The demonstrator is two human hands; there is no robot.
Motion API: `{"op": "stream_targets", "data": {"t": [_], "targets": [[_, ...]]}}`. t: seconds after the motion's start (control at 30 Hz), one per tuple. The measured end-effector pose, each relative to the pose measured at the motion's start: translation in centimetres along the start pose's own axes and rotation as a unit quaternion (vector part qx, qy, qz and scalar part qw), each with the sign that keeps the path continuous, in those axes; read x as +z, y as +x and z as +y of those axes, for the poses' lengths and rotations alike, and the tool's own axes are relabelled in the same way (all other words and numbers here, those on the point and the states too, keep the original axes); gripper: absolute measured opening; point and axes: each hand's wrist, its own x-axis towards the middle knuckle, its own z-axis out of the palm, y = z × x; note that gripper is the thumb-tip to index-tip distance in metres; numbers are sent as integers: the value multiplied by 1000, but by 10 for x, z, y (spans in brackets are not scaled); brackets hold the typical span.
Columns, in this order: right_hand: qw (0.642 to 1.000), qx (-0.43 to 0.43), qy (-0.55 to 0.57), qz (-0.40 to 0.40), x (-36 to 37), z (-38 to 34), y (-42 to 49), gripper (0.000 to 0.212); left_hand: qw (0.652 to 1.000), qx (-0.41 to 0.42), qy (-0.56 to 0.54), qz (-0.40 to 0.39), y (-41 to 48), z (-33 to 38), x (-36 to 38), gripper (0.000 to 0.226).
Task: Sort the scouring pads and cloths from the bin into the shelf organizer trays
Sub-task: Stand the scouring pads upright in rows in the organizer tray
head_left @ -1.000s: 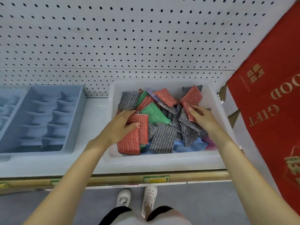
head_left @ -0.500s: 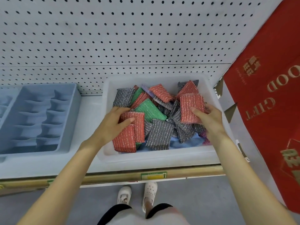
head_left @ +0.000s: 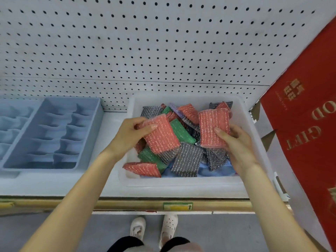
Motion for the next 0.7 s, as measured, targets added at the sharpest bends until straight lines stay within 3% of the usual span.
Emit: {"op": "stream_targets", "data": {"t": [0.1,0.23,0.33,0.57,0.7], "targets": [[999,-10,17,-49,28,-16,-7,32,996,-1,-51,70,-3,8,-21,5],[995,-16,19,-96,81,-29,-22,41,984,-6,-131,118,-23,1,-65,15],[991,-15,-2,-131,128,-28,-33,35,974,-25,-153,163,-44,-18,-109,16],[974,-86,-90,-192,294,3,-52,18,959,-41,-114,256,-81,-87,-260,10],[979,-85,-98,-156,398,37,-54,17,960,-56,-81,263,-81,-123,-364,12]]}}
